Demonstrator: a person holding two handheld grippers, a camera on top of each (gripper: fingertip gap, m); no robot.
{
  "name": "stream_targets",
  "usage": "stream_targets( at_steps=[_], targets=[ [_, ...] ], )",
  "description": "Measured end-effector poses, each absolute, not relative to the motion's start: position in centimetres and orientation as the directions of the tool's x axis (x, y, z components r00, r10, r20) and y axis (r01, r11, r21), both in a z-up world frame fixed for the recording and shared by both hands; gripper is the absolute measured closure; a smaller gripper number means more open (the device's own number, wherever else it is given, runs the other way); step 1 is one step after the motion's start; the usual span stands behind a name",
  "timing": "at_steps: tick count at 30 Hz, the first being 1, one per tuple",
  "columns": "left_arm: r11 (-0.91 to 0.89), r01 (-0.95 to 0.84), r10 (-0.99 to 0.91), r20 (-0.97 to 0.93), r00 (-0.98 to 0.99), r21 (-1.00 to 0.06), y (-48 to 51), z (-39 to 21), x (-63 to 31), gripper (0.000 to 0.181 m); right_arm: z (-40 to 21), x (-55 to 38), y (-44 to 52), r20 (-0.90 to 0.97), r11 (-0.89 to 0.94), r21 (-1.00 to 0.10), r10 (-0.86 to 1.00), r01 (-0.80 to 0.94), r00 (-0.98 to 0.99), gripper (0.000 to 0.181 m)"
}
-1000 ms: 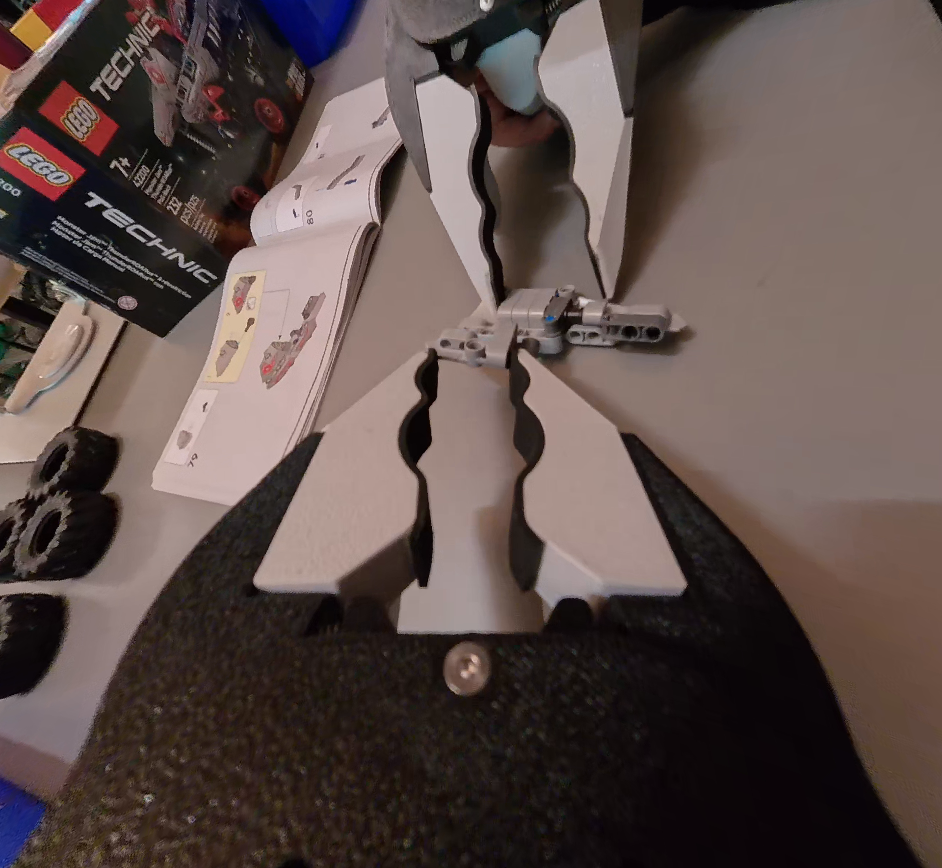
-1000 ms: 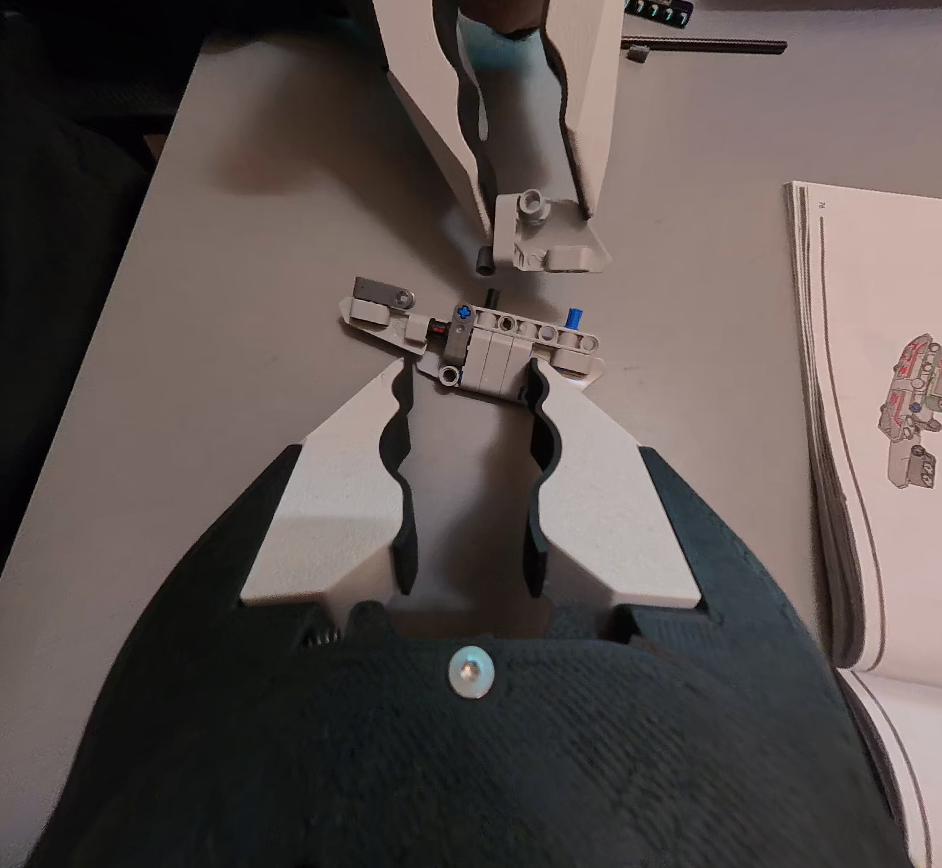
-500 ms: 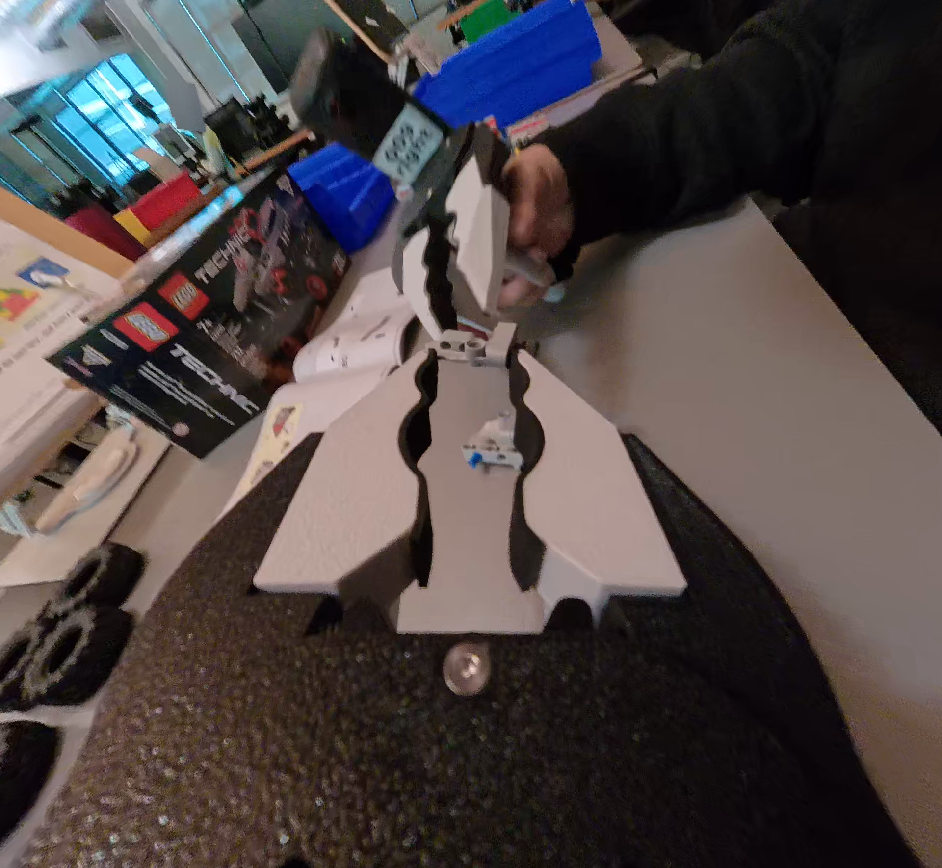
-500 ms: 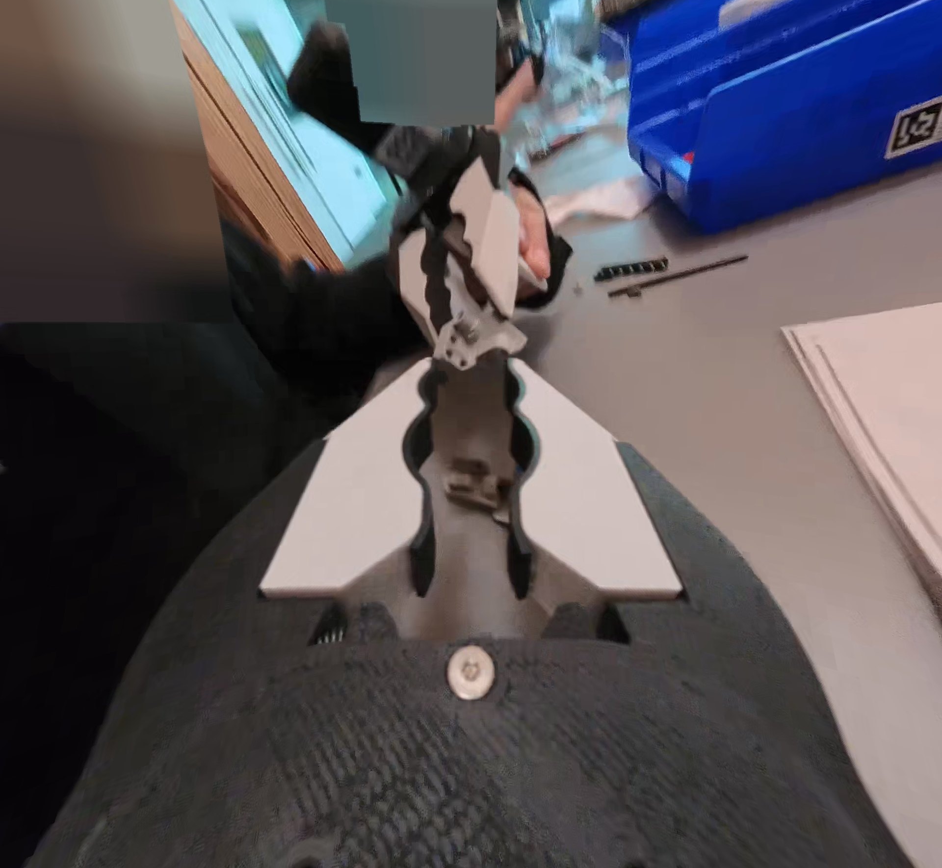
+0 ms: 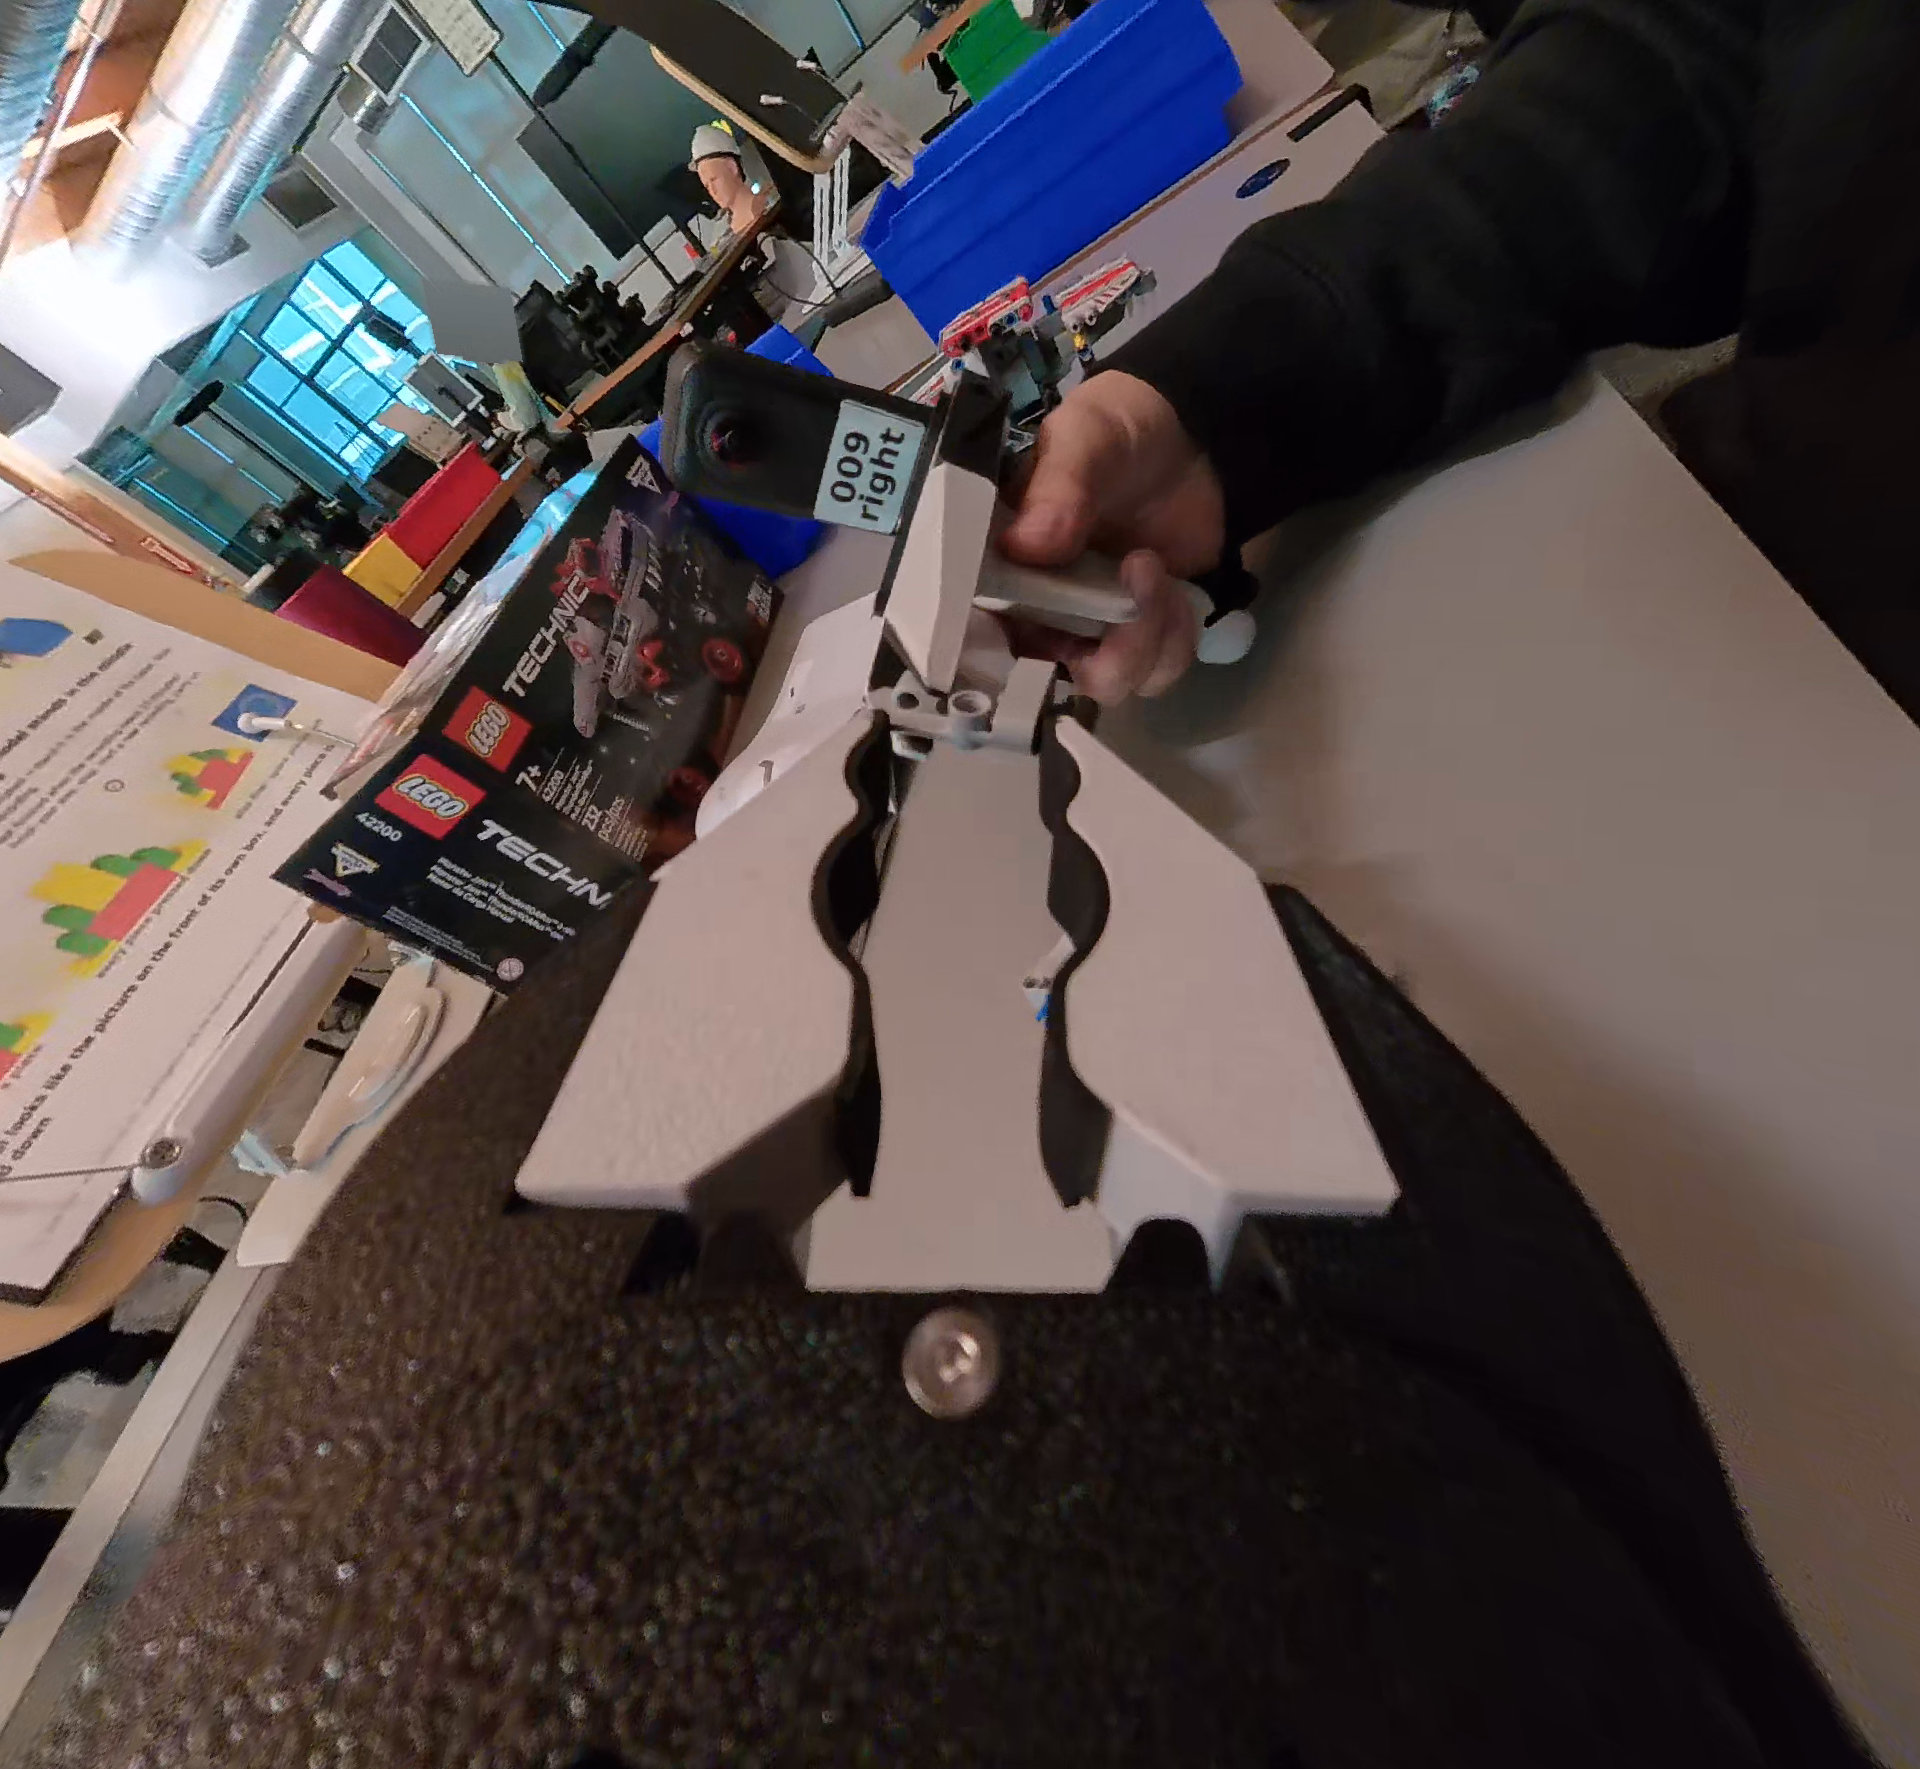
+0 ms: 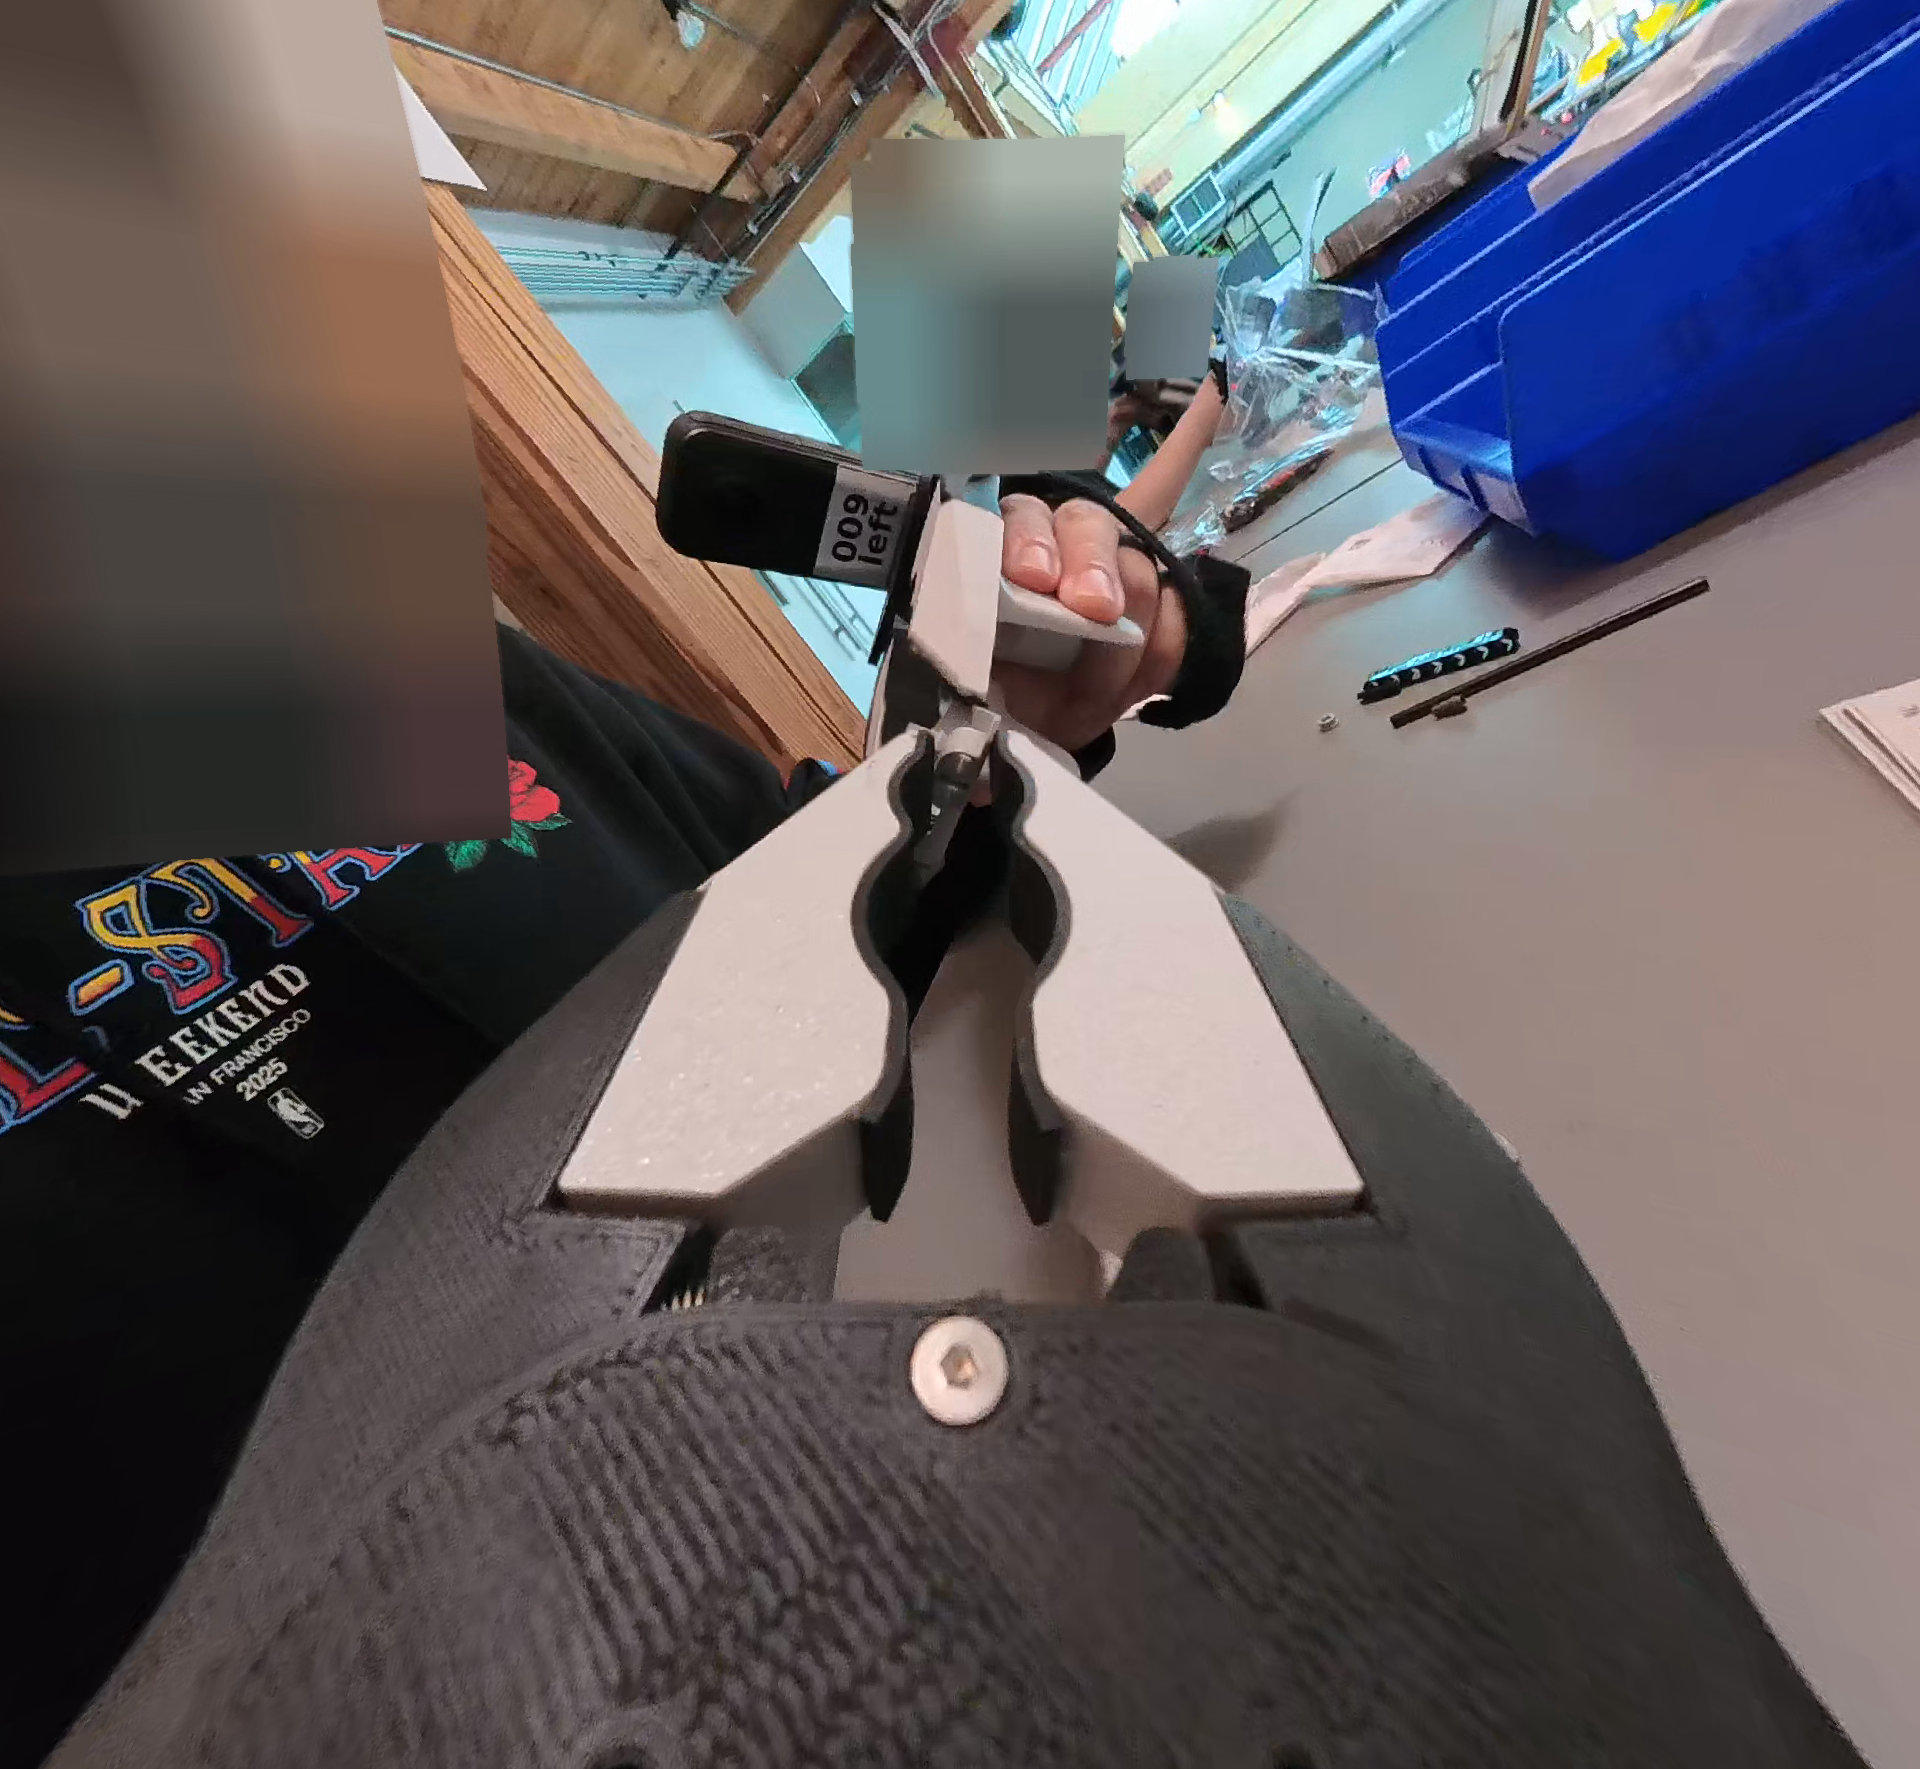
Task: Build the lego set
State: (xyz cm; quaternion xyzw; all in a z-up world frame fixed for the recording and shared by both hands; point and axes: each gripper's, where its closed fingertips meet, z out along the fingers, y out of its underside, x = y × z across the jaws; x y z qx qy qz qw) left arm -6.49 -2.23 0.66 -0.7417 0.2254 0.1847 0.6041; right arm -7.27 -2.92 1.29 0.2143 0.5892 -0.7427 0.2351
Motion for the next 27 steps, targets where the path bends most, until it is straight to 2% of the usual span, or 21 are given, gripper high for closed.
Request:
stream_targets(
  at_steps=[3, 6, 9, 11, 13, 17, 22, 27],
  targets=[
    [-0.190, -0.532, -0.063, -0.530, 0.846, -0.825, -2.2, 0.9, -7.1, 0.155, 2.0, -7.4, -2.7, -0.554, -0.242, -0.795, -0.087, 0.557, -0.828, 0.175],
    [-0.132, -0.424, -0.010, -0.426, 0.905, -0.896, -2.6, 2.6, -7.2, 0.154, 2.6, -8.3, -1.8, -0.434, -0.282, -0.869, 0.039, 0.407, -0.900, 0.176],
    [-0.142, -0.381, -0.006, -0.384, 0.923, -0.914, -2.7, 3.2, -7.0, 0.149, 3.4, -8.2, -1.6, -0.319, -0.291, -0.916, 0.107, 0.277, -0.942, 0.176],
    [-0.161, -0.325, 0.010, -0.331, 0.943, -0.932, -2.7, 3.7, -7.0, 0.152, 3.7, -8.3, -1.7, -0.230, -0.284, -0.942, 0.169, 0.176, -0.958, 0.176],
    [-0.158, -0.244, 0.063, -0.257, 0.964, -0.957, -2.5, 4.5, -7.3, 0.163, 4.0, -8.2, -1.7, -0.150, -0.262, -0.961, 0.219, 0.091, -0.964, 0.176],
    [-0.216, -0.200, 0.129, -0.231, 0.964, -0.956, -1.8, 4.2, -7.5, 0.165, 4.4, -8.2, -1.8, -0.035, -0.226, -0.973, 0.304, -0.037, -0.952, 0.176],
    [-0.238, -0.258, 0.212, -0.309, 0.927, -0.936, -1.6, 4.4, -8.1, 0.181, 4.6, -8.4, -1.8, 0.008, -0.205, -0.975, 0.358, -0.086, -0.934, 0.176],
    [-0.232, -0.297, 0.250, -0.351, 0.902, -0.926, -1.6, 4.5, -8.6, 0.181, 4.6, -8.5, -1.7, 0.016, -0.188, -0.978, 0.380, -0.095, -0.925, 0.176]
  ],
)
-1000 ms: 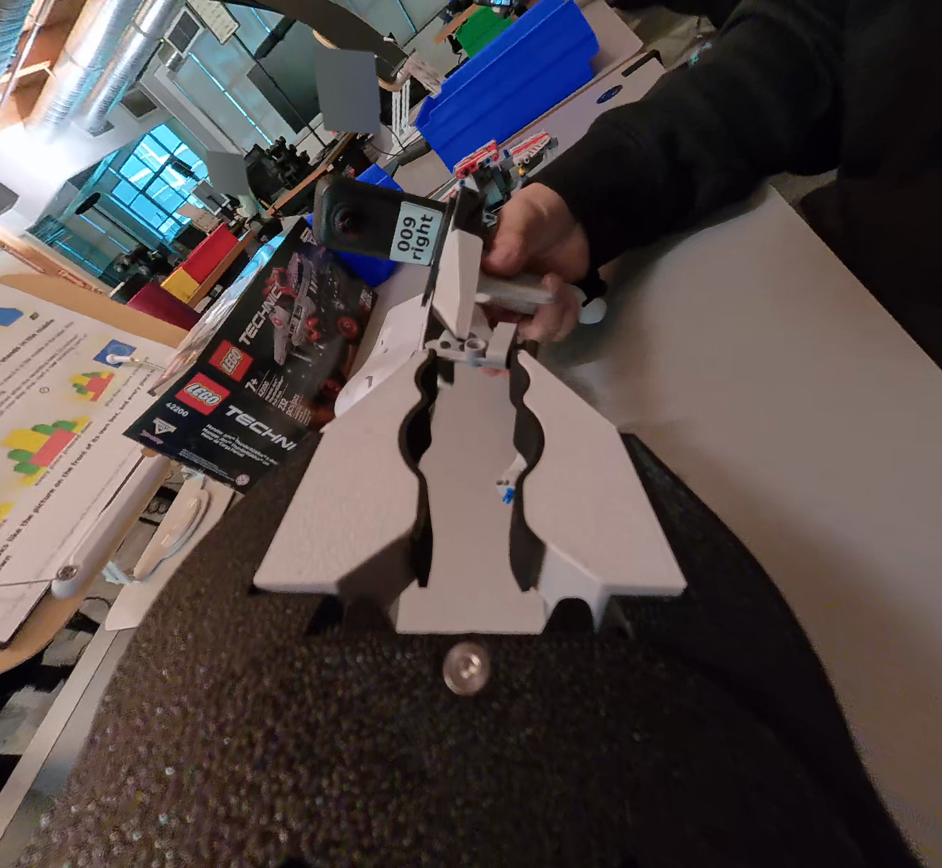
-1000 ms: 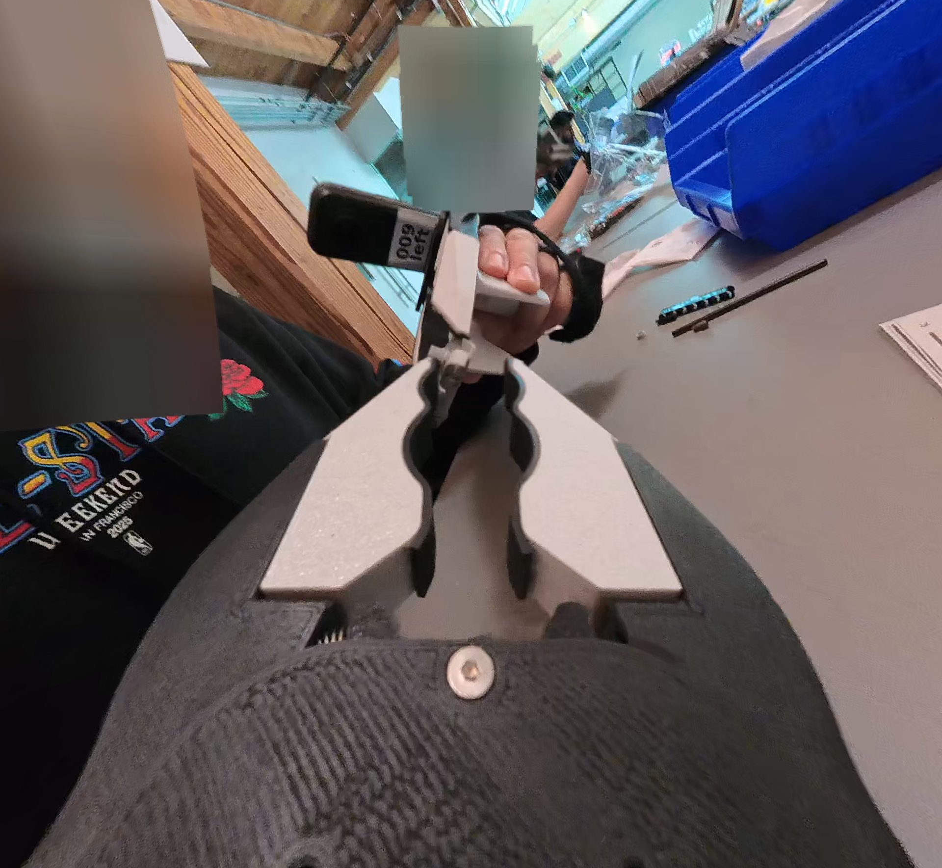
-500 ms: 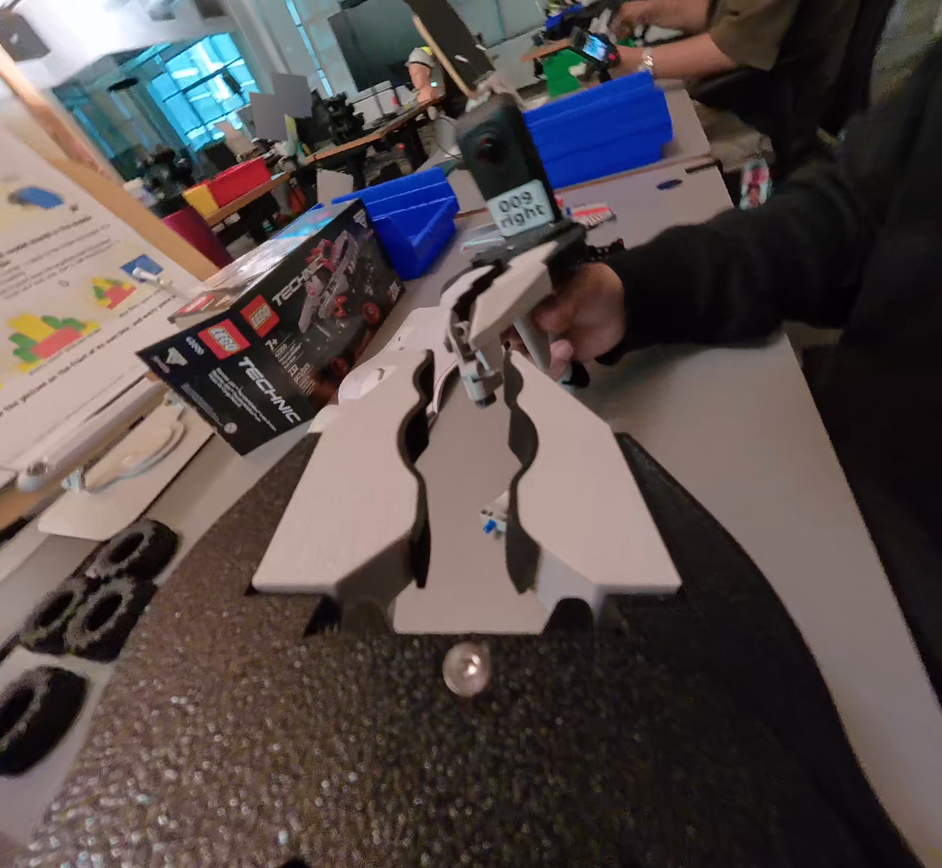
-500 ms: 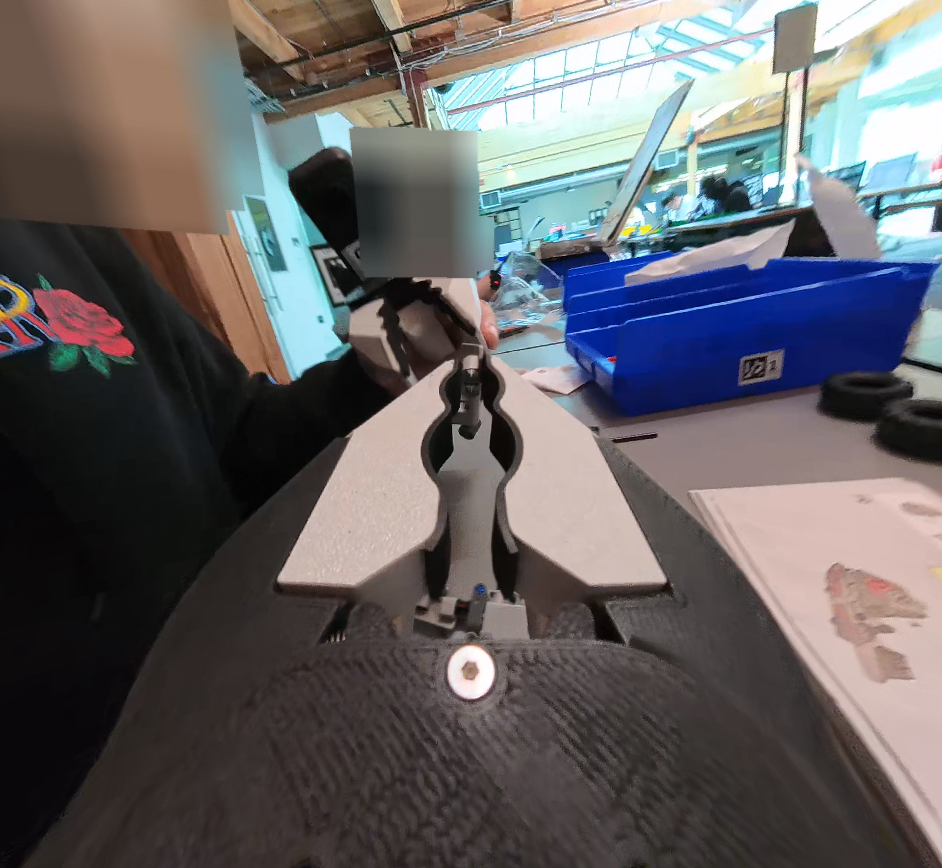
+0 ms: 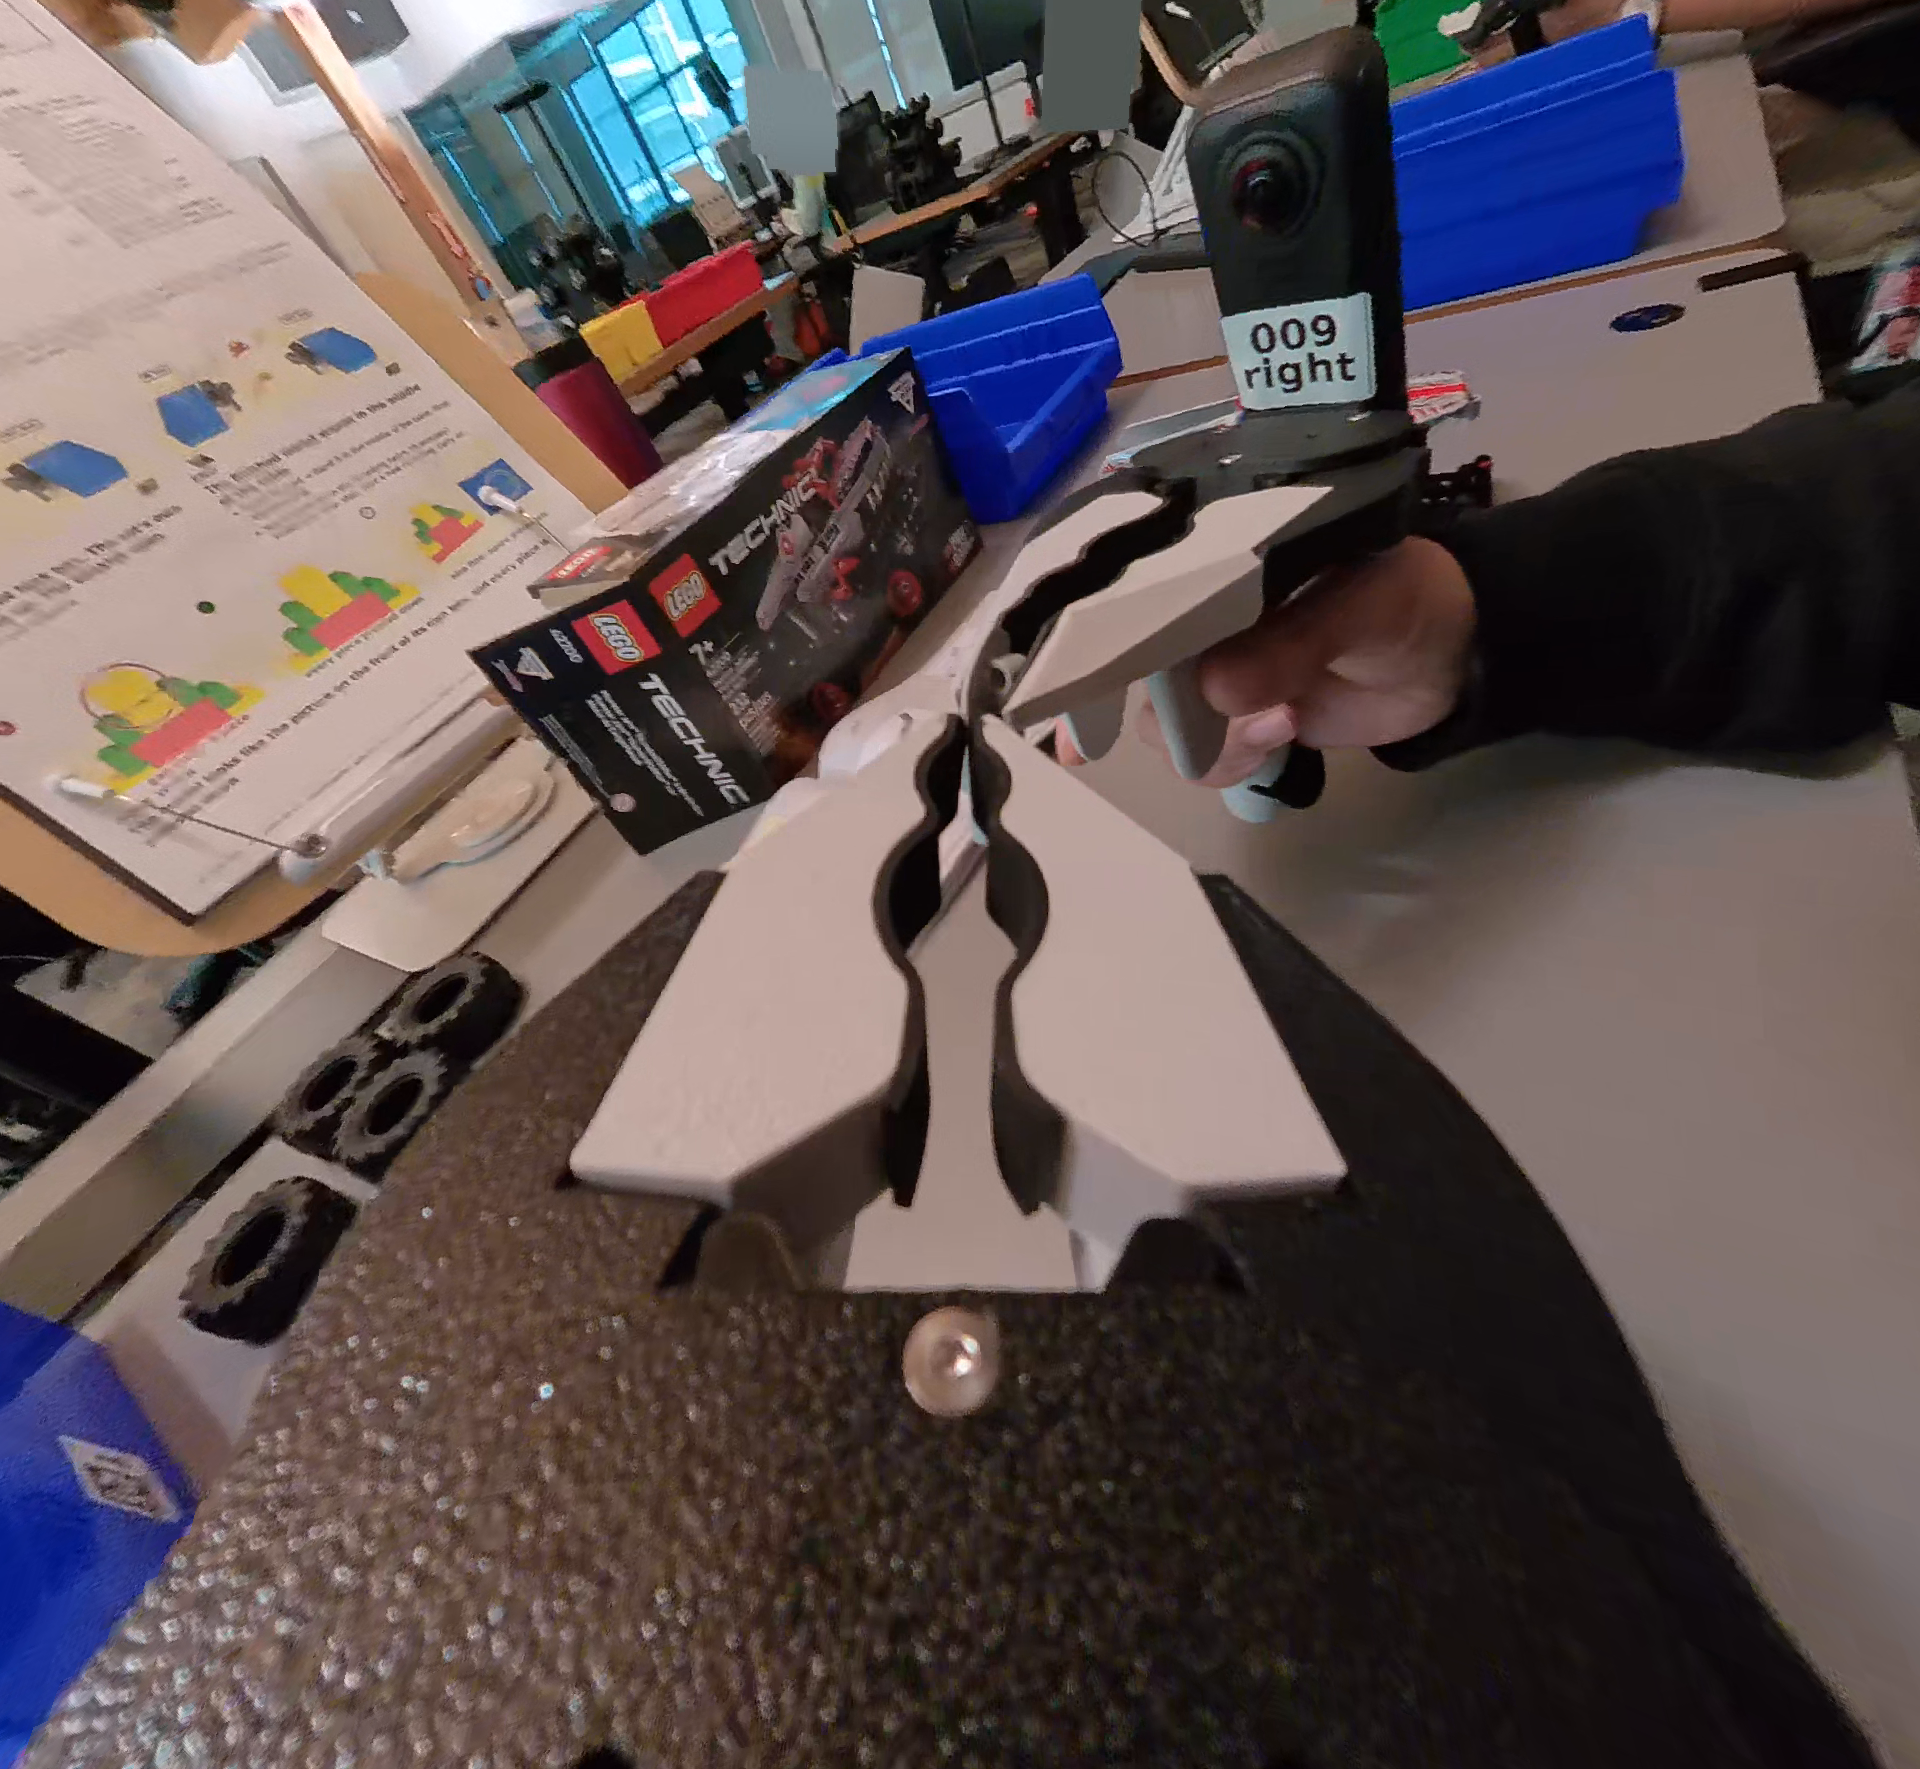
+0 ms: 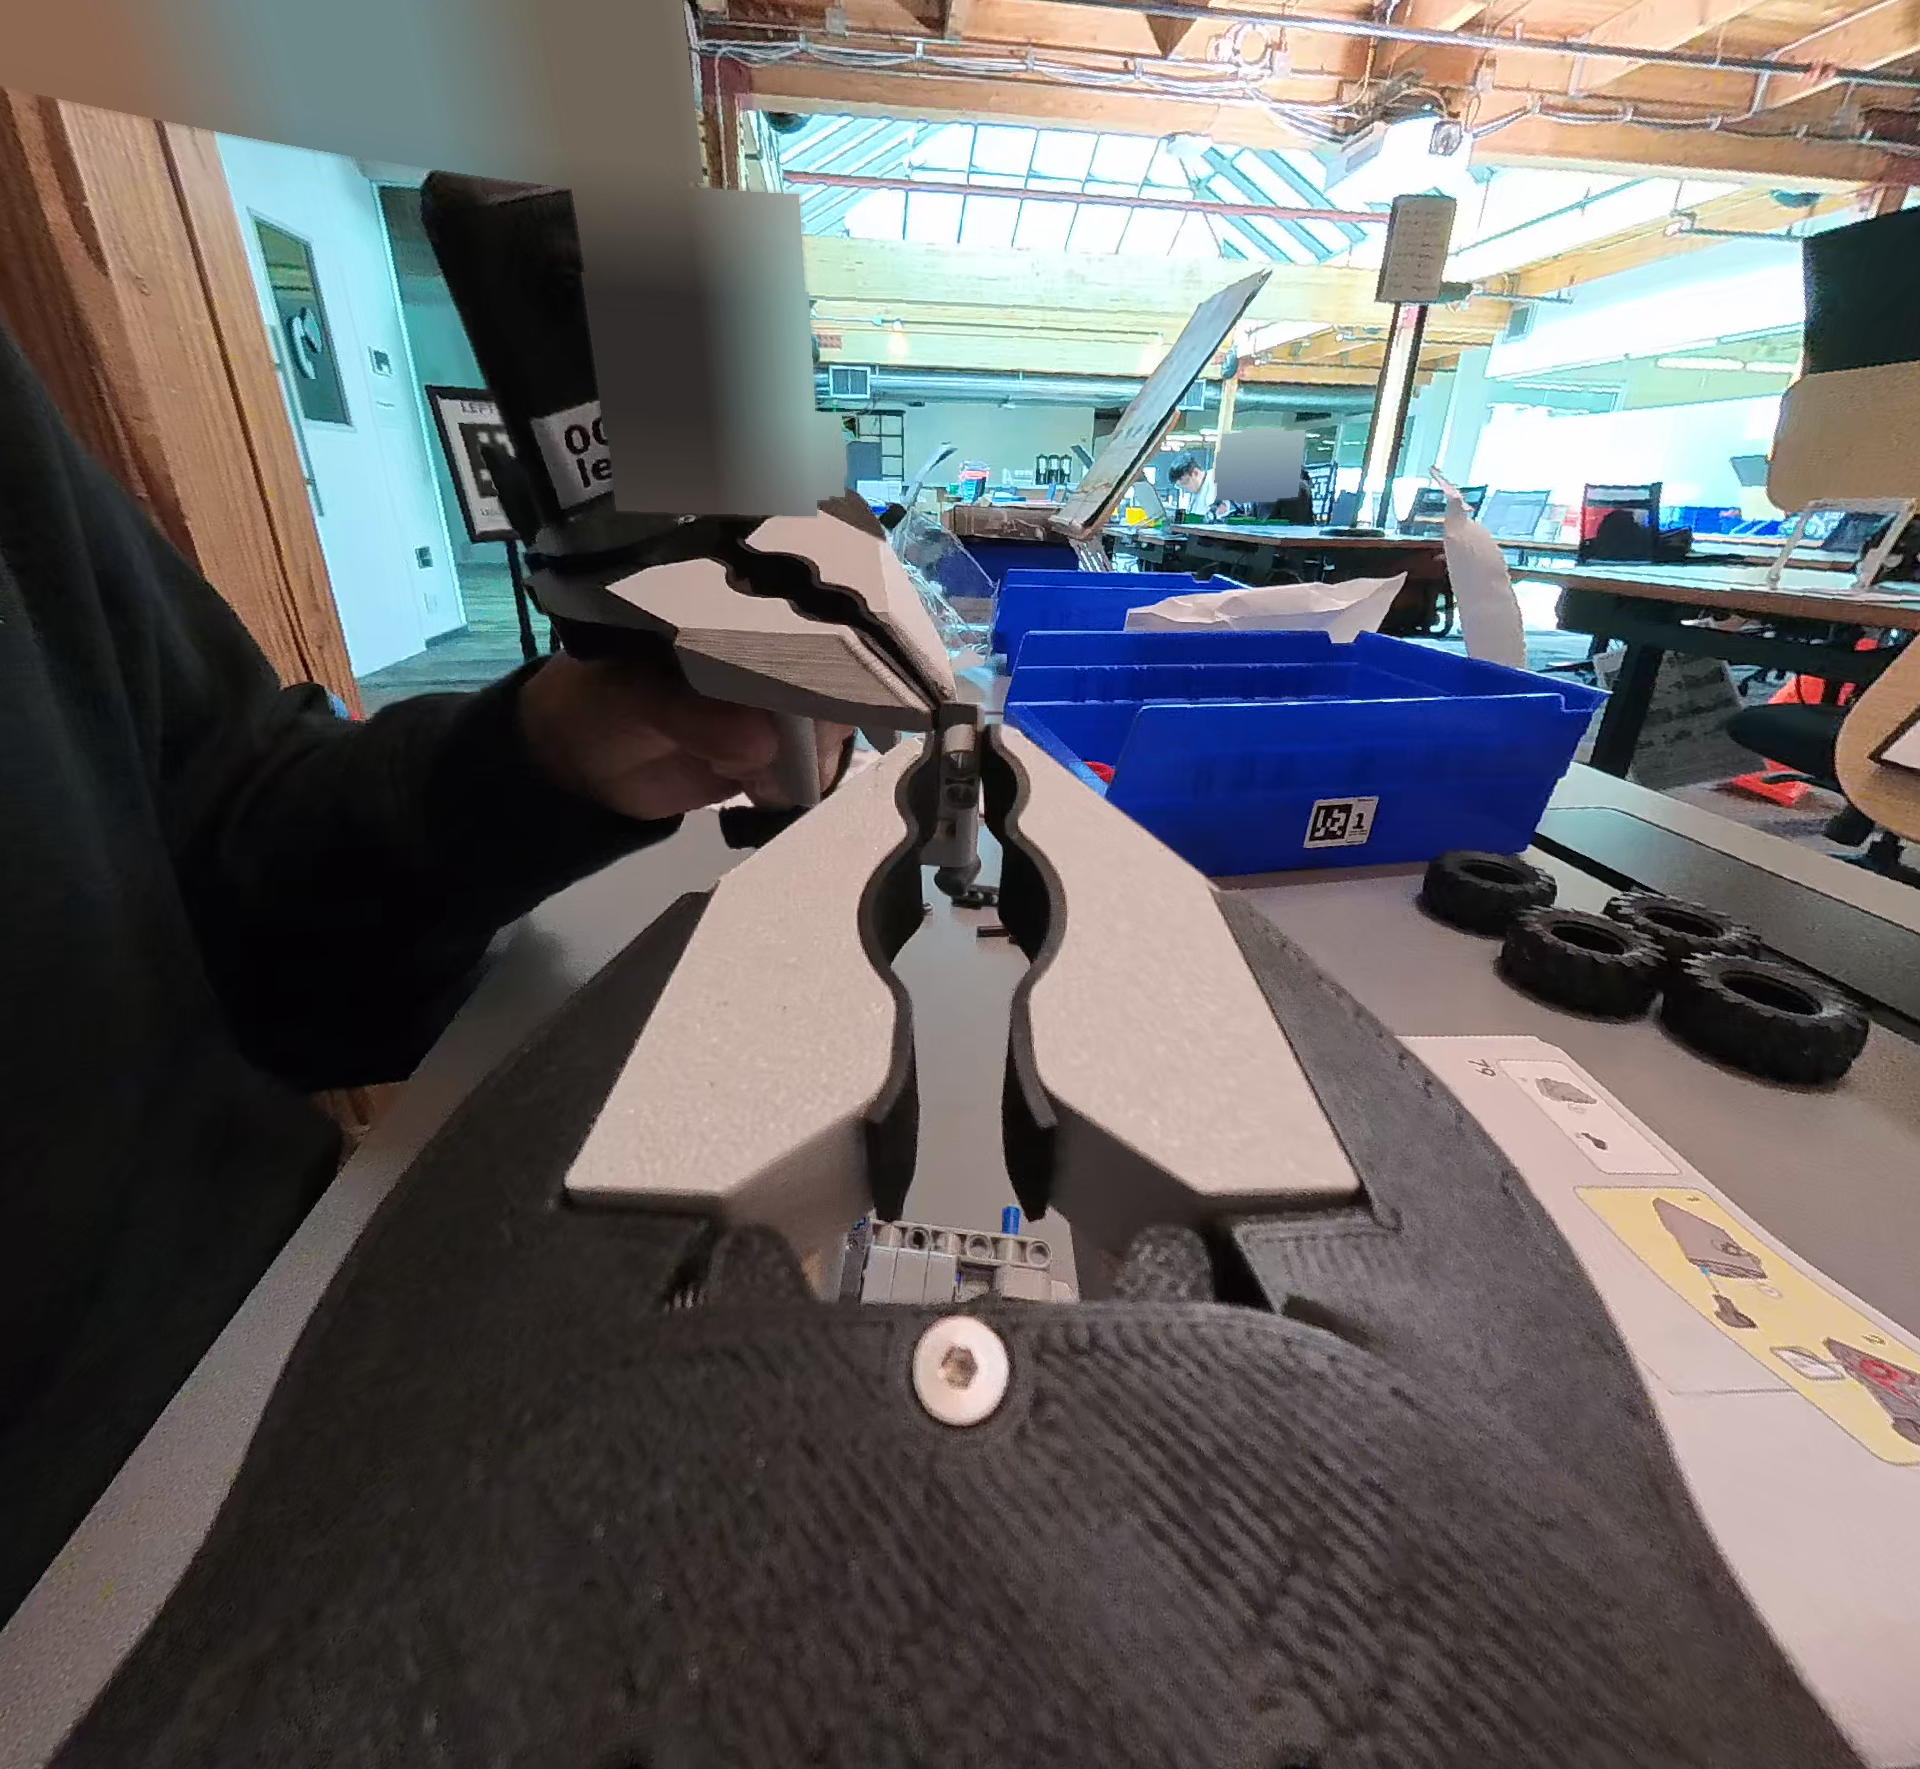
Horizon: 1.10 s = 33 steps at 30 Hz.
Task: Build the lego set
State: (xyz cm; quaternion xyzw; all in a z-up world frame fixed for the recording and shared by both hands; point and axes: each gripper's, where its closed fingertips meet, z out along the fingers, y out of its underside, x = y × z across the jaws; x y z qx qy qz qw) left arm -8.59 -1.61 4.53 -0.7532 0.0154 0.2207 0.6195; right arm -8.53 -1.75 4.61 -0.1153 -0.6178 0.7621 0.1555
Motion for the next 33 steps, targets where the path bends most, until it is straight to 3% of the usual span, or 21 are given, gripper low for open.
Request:
stream_targets(
  at_steps=[9, 14, 21, 25, 28, 33],
  targets=[
    [-0.342, -0.570, 0.389, -0.665, 0.637, -0.747, -1.6, 5.2, -9.3, 0.181, 5.0, -9.4, -1.7, -0.160, -0.319, -0.947, 0.376, 0.034, -0.913, 0.176],
    [-0.196, -0.522, 0.411, -0.553, 0.725, -0.830, -2.0, 6.3, -9.1, 0.181, 5.4, -9.5, -1.4, -0.175, -0.341, -0.939, 0.382, 0.038, -0.908, 0.176],
    [-0.216, -0.500, 0.209, -0.540, 0.815, -0.839, -2.8, 4.7, -9.3, 0.163, 5.1, -10.1, -0.8, -0.265, -0.380, -0.916, 0.343, 0.125, -0.901, 0.176],
    [-0.315, -0.598, 0.025, -0.636, 0.771, -0.737, -3.1, 1.7, -8.6, 0.147, 3.7, -10.1, -1.6, -0.471, -0.375, -0.844, 0.179, 0.383, -0.864, 0.176],
    [-0.335, -0.658, -0.037, -0.689, 0.724, -0.674, -2.9, 0.6, -8.1, 0.147, 2.7, -9.8, -2.1, -0.602, -0.338, -0.762, 0.057, 0.552, -0.796, 0.176],
    [-0.275, -0.664, -0.063, -0.676, 0.734, -0.696, -2.6, 0.5, -7.3, 0.144, 0.9, -8.7, -3.2, -0.666, -0.204, -0.731, 0.009, 0.651, -0.746, 0.176]
  ],
)
